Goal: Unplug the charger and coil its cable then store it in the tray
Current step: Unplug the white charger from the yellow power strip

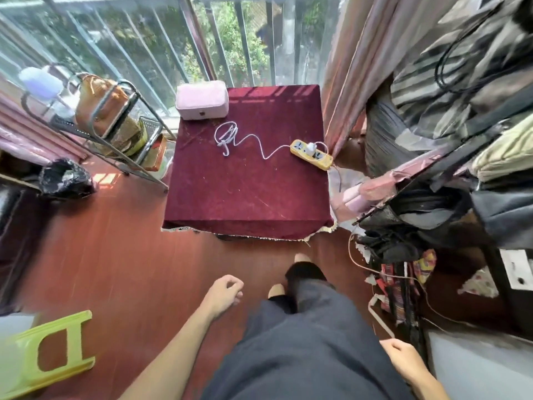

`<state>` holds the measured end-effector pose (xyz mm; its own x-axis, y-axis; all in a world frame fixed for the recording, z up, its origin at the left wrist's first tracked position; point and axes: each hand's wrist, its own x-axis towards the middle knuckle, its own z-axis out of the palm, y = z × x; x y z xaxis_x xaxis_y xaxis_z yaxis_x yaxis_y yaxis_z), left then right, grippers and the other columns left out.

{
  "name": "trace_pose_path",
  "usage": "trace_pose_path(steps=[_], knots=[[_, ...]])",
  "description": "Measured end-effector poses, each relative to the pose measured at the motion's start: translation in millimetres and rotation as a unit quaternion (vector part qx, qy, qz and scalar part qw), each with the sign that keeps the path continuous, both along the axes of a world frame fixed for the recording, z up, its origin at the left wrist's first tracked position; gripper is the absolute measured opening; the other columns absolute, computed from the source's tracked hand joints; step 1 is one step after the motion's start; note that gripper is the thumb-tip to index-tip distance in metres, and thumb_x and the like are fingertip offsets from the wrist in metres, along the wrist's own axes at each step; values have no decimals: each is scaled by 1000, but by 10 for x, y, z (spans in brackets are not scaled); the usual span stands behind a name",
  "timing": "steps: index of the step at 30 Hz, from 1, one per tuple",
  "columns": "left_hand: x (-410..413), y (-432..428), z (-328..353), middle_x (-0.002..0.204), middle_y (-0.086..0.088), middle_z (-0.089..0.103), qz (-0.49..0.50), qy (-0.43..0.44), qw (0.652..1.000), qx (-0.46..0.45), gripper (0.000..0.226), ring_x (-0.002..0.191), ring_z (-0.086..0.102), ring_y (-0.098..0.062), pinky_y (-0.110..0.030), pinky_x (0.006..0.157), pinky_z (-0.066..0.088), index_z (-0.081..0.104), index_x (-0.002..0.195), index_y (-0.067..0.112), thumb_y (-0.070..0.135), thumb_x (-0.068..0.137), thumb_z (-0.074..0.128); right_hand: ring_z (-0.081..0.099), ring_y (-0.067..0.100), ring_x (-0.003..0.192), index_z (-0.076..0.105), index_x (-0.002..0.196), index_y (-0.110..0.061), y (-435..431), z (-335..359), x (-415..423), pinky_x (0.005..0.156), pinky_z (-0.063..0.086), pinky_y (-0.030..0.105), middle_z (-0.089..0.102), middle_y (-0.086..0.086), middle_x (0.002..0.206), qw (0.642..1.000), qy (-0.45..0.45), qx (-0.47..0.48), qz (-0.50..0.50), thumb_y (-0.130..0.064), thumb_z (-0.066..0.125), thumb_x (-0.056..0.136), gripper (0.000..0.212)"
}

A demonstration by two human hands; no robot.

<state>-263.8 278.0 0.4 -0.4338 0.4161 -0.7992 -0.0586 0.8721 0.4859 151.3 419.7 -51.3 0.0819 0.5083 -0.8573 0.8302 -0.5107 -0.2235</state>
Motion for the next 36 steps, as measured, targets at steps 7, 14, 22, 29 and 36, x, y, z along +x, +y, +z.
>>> trace_pose_path(steps=[7,14,22,29,36], knots=[[-371,767,-84,77,-11,61,37,-10,999,-10,13,54,53,-12,-11,39,40,60,91,4,1,101,52,71,37,97,79,101,12,756,-139,-403,78,44,36,79,30,107,1000,-16,-17,-20,-8,68,102,23],[-616,799,-275,57,-4,60,25,-25,993,-108,21,36,45,-9,-16,38,36,58,80,7,1,99,55,59,20,61,79,92,-1,1863,-220,-1566,56,45,27,71,12,73,998,65,21,8,-5,65,101,16],[-979,954,-460,49,3,65,-15,-46,987,-151,19,36,48,-10,-21,41,35,61,78,10,4,96,56,63,12,58,77,85,-19,2309,-72,-2387,50,46,12,75,0,73,995,93,33,31,-19,66,100,18],[-1342,1875,-690,60,5,67,-63,-45,994,-73,19,46,53,-6,-21,49,42,61,77,20,15,95,57,68,13,66,76,83,-22,2539,-284,-2813,69,54,27,76,-3,77,993,115,30,29,-23,65,100,20],[-1654,2874,-1012,80,6,72,-147,12,989,-25,16,69,63,-9,-24,68,49,65,88,29,24,98,52,69,17,69,74,85,-25,3243,-849,-3219,73,55,38,76,-3,78,990,110,91,-22,-30,65,99,16]])
